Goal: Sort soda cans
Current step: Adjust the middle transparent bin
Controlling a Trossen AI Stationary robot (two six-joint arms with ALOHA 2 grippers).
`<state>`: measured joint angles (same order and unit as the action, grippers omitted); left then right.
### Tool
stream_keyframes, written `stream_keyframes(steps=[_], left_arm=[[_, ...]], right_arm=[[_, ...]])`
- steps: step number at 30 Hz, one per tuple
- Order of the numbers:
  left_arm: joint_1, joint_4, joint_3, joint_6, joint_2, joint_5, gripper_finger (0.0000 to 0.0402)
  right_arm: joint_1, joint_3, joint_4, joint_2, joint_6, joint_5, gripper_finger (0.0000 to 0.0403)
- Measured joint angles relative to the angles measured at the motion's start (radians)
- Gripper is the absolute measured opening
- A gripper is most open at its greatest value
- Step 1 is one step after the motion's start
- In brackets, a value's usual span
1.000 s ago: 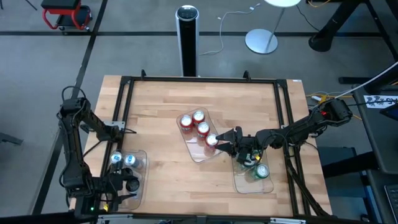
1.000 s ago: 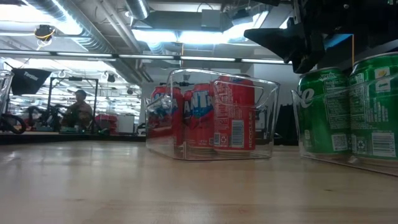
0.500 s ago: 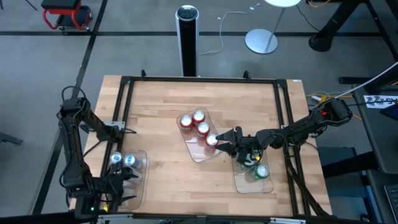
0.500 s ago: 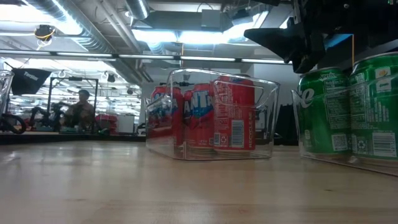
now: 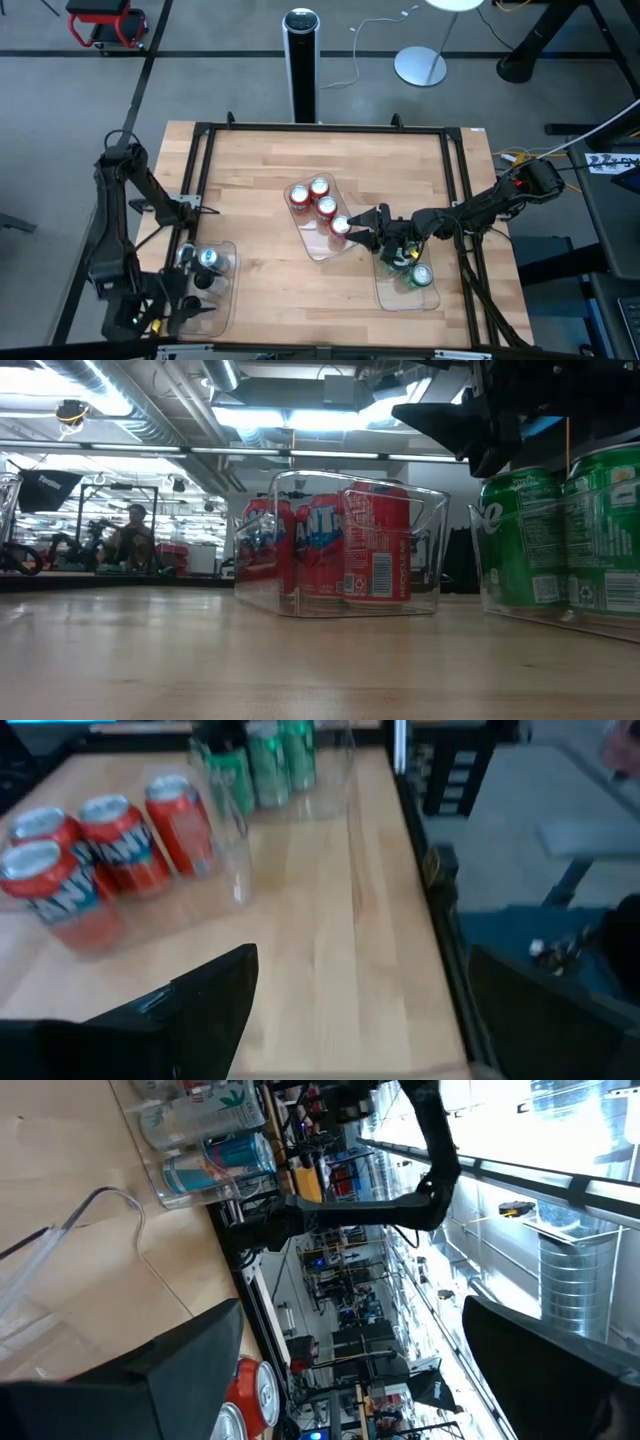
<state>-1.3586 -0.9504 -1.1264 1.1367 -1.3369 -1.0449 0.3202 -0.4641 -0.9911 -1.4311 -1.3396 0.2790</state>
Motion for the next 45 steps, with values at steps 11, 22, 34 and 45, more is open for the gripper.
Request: stream_keyframes(steps=[11, 22, 34, 45], left_arm=[[0.101, 0.004, -0.008, -0.206, 0.153, -0.091, 0.0347], [0.188, 0.027, -0.008, -0.36, 0.159, -0.134, 0.0347], [0.366, 0.028, -0.008, -0.359, 0.157, -0.106, 0.0347], [0.633, 0.349, -0.008, -0.632, 0.04, 0.104, 0.0347]], right_arm=[[0.0, -0.025, 0.027, -0.002, -0.01, -0.001, 0.0376], [0.0, -0.172, 0.259, 0.0, -0.134, 0.051, 0.0376], [-0.001, -0.669, 1.083, 0.002, -0.089, 0.104, 0.0376], [0.001, -0.825, 1.395, 0.003, -0.029, 0.105, 0.0376]])
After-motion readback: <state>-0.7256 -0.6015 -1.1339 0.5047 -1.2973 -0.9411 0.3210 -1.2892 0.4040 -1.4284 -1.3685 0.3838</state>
